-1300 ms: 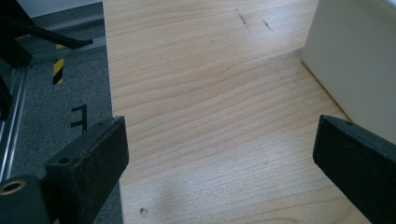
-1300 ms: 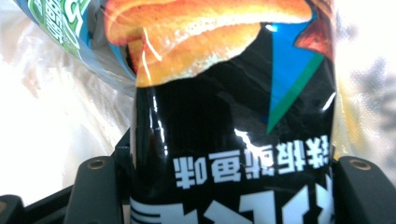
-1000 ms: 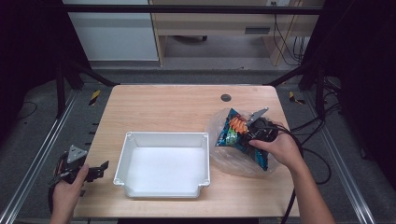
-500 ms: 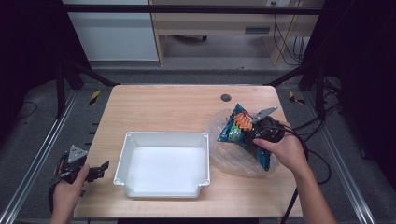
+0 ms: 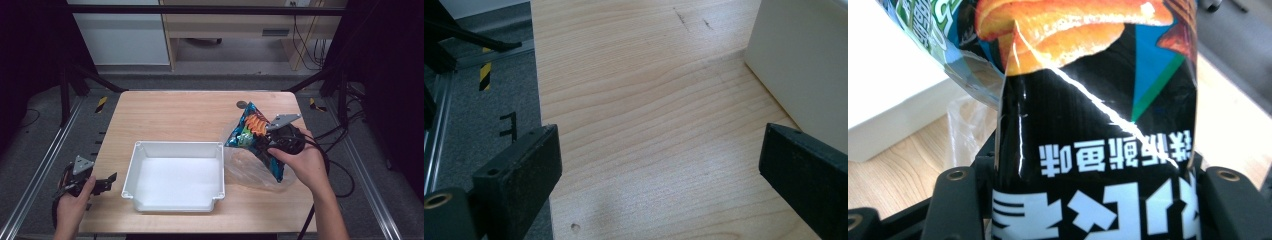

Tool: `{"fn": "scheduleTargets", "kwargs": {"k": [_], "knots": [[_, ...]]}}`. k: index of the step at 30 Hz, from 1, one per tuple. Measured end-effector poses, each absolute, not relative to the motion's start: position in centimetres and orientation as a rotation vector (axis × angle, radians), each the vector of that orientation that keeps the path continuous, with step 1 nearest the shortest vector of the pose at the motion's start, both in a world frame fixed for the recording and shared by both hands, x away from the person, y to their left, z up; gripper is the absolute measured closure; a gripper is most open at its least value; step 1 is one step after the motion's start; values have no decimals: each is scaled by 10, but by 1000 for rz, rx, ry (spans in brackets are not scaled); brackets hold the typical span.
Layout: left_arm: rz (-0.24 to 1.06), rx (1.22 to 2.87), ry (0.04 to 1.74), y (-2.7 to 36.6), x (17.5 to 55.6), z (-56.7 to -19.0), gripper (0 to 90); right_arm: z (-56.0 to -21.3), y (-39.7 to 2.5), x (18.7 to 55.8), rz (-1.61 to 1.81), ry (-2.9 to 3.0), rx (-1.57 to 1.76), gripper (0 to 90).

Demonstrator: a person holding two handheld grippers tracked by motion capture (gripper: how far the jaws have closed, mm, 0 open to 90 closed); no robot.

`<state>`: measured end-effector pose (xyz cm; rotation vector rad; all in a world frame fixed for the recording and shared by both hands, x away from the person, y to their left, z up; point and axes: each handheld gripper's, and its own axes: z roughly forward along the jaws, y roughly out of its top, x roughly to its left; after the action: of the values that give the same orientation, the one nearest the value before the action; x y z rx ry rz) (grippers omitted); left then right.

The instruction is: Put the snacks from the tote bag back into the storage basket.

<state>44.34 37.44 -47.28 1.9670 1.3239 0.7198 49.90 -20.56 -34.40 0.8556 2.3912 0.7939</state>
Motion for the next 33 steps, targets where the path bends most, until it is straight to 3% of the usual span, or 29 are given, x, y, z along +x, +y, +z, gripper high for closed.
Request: {"fn": "scheduleTargets", "kwargs": {"k": [18, 33], "knots": [[722, 1968, 1333, 375, 443, -473, 35, -333, -193, 475, 902, 2255, 848, 394], [716, 1958, 1326, 374, 444, -472, 36, -324, -158, 454, 954, 2245, 750, 394]]}}
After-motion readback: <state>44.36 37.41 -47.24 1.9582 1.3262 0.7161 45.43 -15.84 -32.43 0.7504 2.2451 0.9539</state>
